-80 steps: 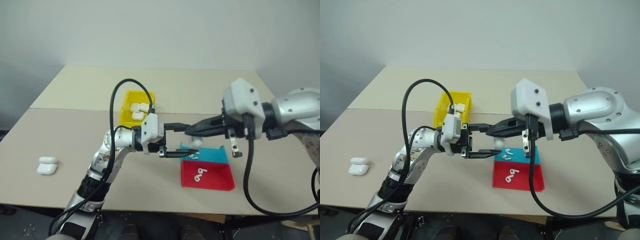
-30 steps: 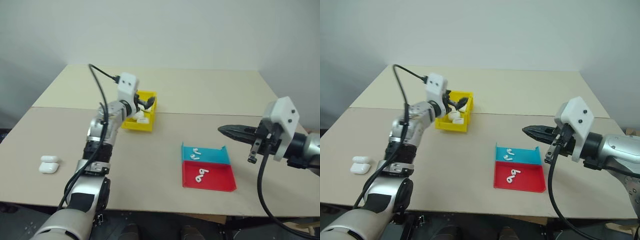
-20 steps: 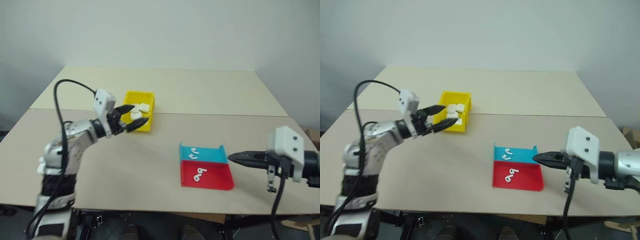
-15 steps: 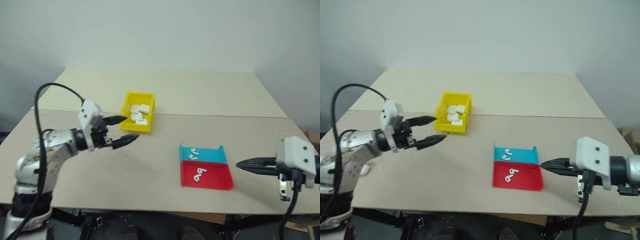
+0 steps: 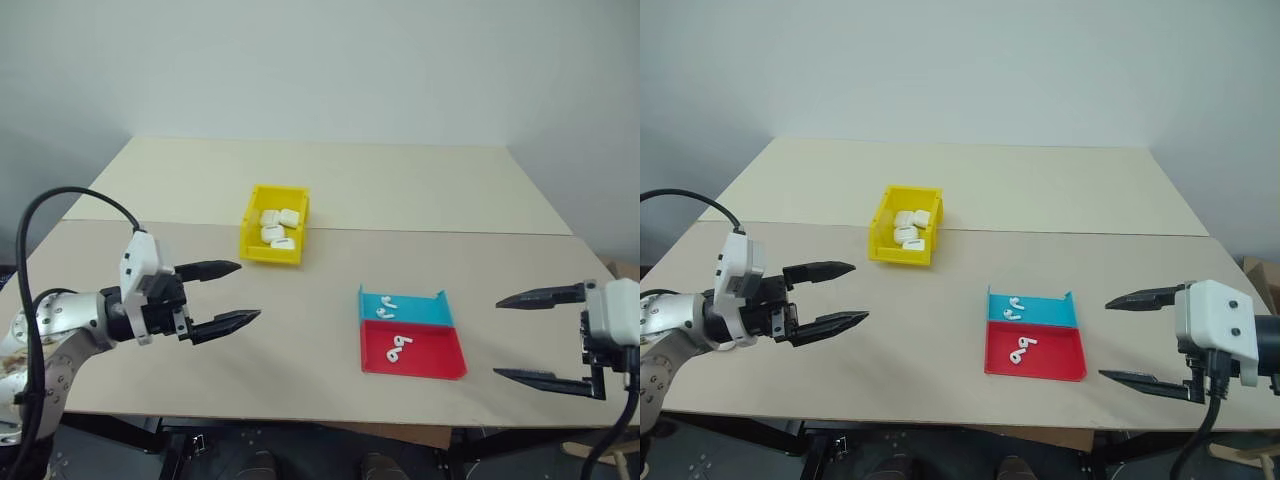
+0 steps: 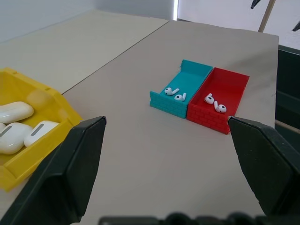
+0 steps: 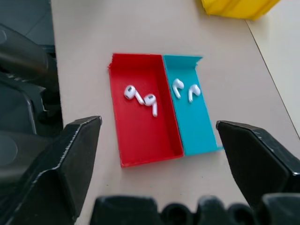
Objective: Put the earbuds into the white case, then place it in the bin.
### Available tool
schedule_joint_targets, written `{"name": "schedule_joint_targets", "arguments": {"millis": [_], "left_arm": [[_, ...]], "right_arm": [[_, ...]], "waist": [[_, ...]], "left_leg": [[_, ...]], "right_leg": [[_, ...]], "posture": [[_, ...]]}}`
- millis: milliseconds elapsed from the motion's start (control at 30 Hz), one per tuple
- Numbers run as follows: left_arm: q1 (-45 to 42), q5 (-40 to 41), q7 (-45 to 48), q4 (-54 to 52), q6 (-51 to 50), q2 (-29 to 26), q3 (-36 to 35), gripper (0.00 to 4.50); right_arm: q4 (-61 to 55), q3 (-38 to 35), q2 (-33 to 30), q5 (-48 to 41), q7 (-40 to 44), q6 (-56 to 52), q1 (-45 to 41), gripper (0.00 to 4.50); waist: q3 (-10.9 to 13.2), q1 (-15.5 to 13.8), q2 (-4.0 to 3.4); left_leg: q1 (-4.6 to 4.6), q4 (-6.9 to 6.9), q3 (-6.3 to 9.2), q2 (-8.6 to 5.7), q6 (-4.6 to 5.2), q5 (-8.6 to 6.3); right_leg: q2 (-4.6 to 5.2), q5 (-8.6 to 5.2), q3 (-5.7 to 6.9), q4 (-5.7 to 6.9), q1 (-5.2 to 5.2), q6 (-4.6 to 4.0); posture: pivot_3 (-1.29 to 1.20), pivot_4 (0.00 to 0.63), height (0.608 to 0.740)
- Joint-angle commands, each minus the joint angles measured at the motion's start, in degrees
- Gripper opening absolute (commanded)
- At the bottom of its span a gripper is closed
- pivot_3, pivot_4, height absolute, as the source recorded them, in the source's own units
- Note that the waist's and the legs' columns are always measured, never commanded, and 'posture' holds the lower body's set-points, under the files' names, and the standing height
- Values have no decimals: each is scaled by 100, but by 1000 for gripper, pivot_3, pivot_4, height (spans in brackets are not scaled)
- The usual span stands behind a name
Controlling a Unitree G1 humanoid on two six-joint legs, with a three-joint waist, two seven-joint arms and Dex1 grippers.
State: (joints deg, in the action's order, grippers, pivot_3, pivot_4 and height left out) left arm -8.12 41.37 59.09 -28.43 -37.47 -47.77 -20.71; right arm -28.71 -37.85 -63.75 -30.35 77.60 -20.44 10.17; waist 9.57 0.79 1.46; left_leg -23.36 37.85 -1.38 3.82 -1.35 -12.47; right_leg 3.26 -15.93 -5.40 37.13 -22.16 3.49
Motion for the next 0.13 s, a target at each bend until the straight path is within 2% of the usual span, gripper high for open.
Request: {"name": "schedule_joint_targets", "arguments": {"millis": [33, 133], "left_arm": [[67, 161, 124, -159, 70, -201, -149, 4500], [138, 129, 213, -85, 132, -317, -113, 4500]], "right_arm": [[-8, -138, -46, 111, -14, 146, -35, 4479], [0, -128, -10, 177, -67, 212, -70, 4479]], "waist": [[0, -1, 0], [0, 3, 0]], "left_leg": [[0, 0, 0, 1, 0, 0], [-1, -2, -1, 0, 0, 0]], "right_leg": [[-1, 0, 0, 0, 0, 0], [0, -1, -1, -1, -2, 0]], "posture": [[0, 150, 740], [0, 150, 740]]}}
